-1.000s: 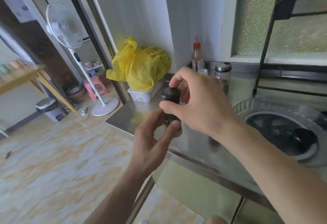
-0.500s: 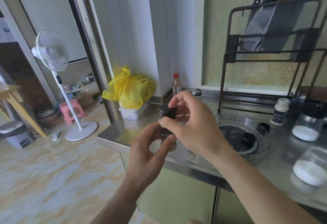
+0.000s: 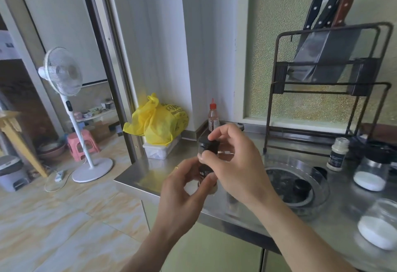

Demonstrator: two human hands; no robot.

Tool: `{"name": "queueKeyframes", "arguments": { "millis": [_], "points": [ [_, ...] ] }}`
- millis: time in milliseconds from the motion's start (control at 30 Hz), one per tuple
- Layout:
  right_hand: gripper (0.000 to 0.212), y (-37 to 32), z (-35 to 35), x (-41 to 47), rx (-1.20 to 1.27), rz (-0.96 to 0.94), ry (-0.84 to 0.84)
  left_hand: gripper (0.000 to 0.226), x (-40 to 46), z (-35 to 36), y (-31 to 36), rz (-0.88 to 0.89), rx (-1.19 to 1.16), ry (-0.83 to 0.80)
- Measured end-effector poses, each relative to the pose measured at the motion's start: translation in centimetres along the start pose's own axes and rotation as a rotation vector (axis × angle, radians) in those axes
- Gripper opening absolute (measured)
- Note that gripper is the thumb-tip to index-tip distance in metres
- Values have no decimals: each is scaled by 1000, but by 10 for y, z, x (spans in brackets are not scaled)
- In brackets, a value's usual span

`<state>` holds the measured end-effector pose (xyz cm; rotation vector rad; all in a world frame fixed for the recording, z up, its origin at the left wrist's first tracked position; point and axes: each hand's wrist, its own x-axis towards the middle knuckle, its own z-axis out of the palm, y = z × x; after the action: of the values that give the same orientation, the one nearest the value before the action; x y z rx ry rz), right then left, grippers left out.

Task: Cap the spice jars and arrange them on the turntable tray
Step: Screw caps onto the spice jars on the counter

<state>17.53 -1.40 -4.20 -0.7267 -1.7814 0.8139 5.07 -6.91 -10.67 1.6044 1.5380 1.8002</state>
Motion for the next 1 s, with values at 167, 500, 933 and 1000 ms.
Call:
{"name": "queueKeyframes", "arguments": {
  "millis": [167,500,933,1000],
  "points": [
    [30,0,-4,-1,-82,-25,3,16,-1,2,1,-5,32,-51],
    [26,0,-7,-5,15,53,-5,15,-4,2,3,1,36,-44],
    [25,6,0,-8,28,15,-8,17,-5,-5,-4,-34,42,-28],
    [25,8,2,-9,51,16,-7,19,-5,-7,-7,-11,107,-1]
  ]
}}
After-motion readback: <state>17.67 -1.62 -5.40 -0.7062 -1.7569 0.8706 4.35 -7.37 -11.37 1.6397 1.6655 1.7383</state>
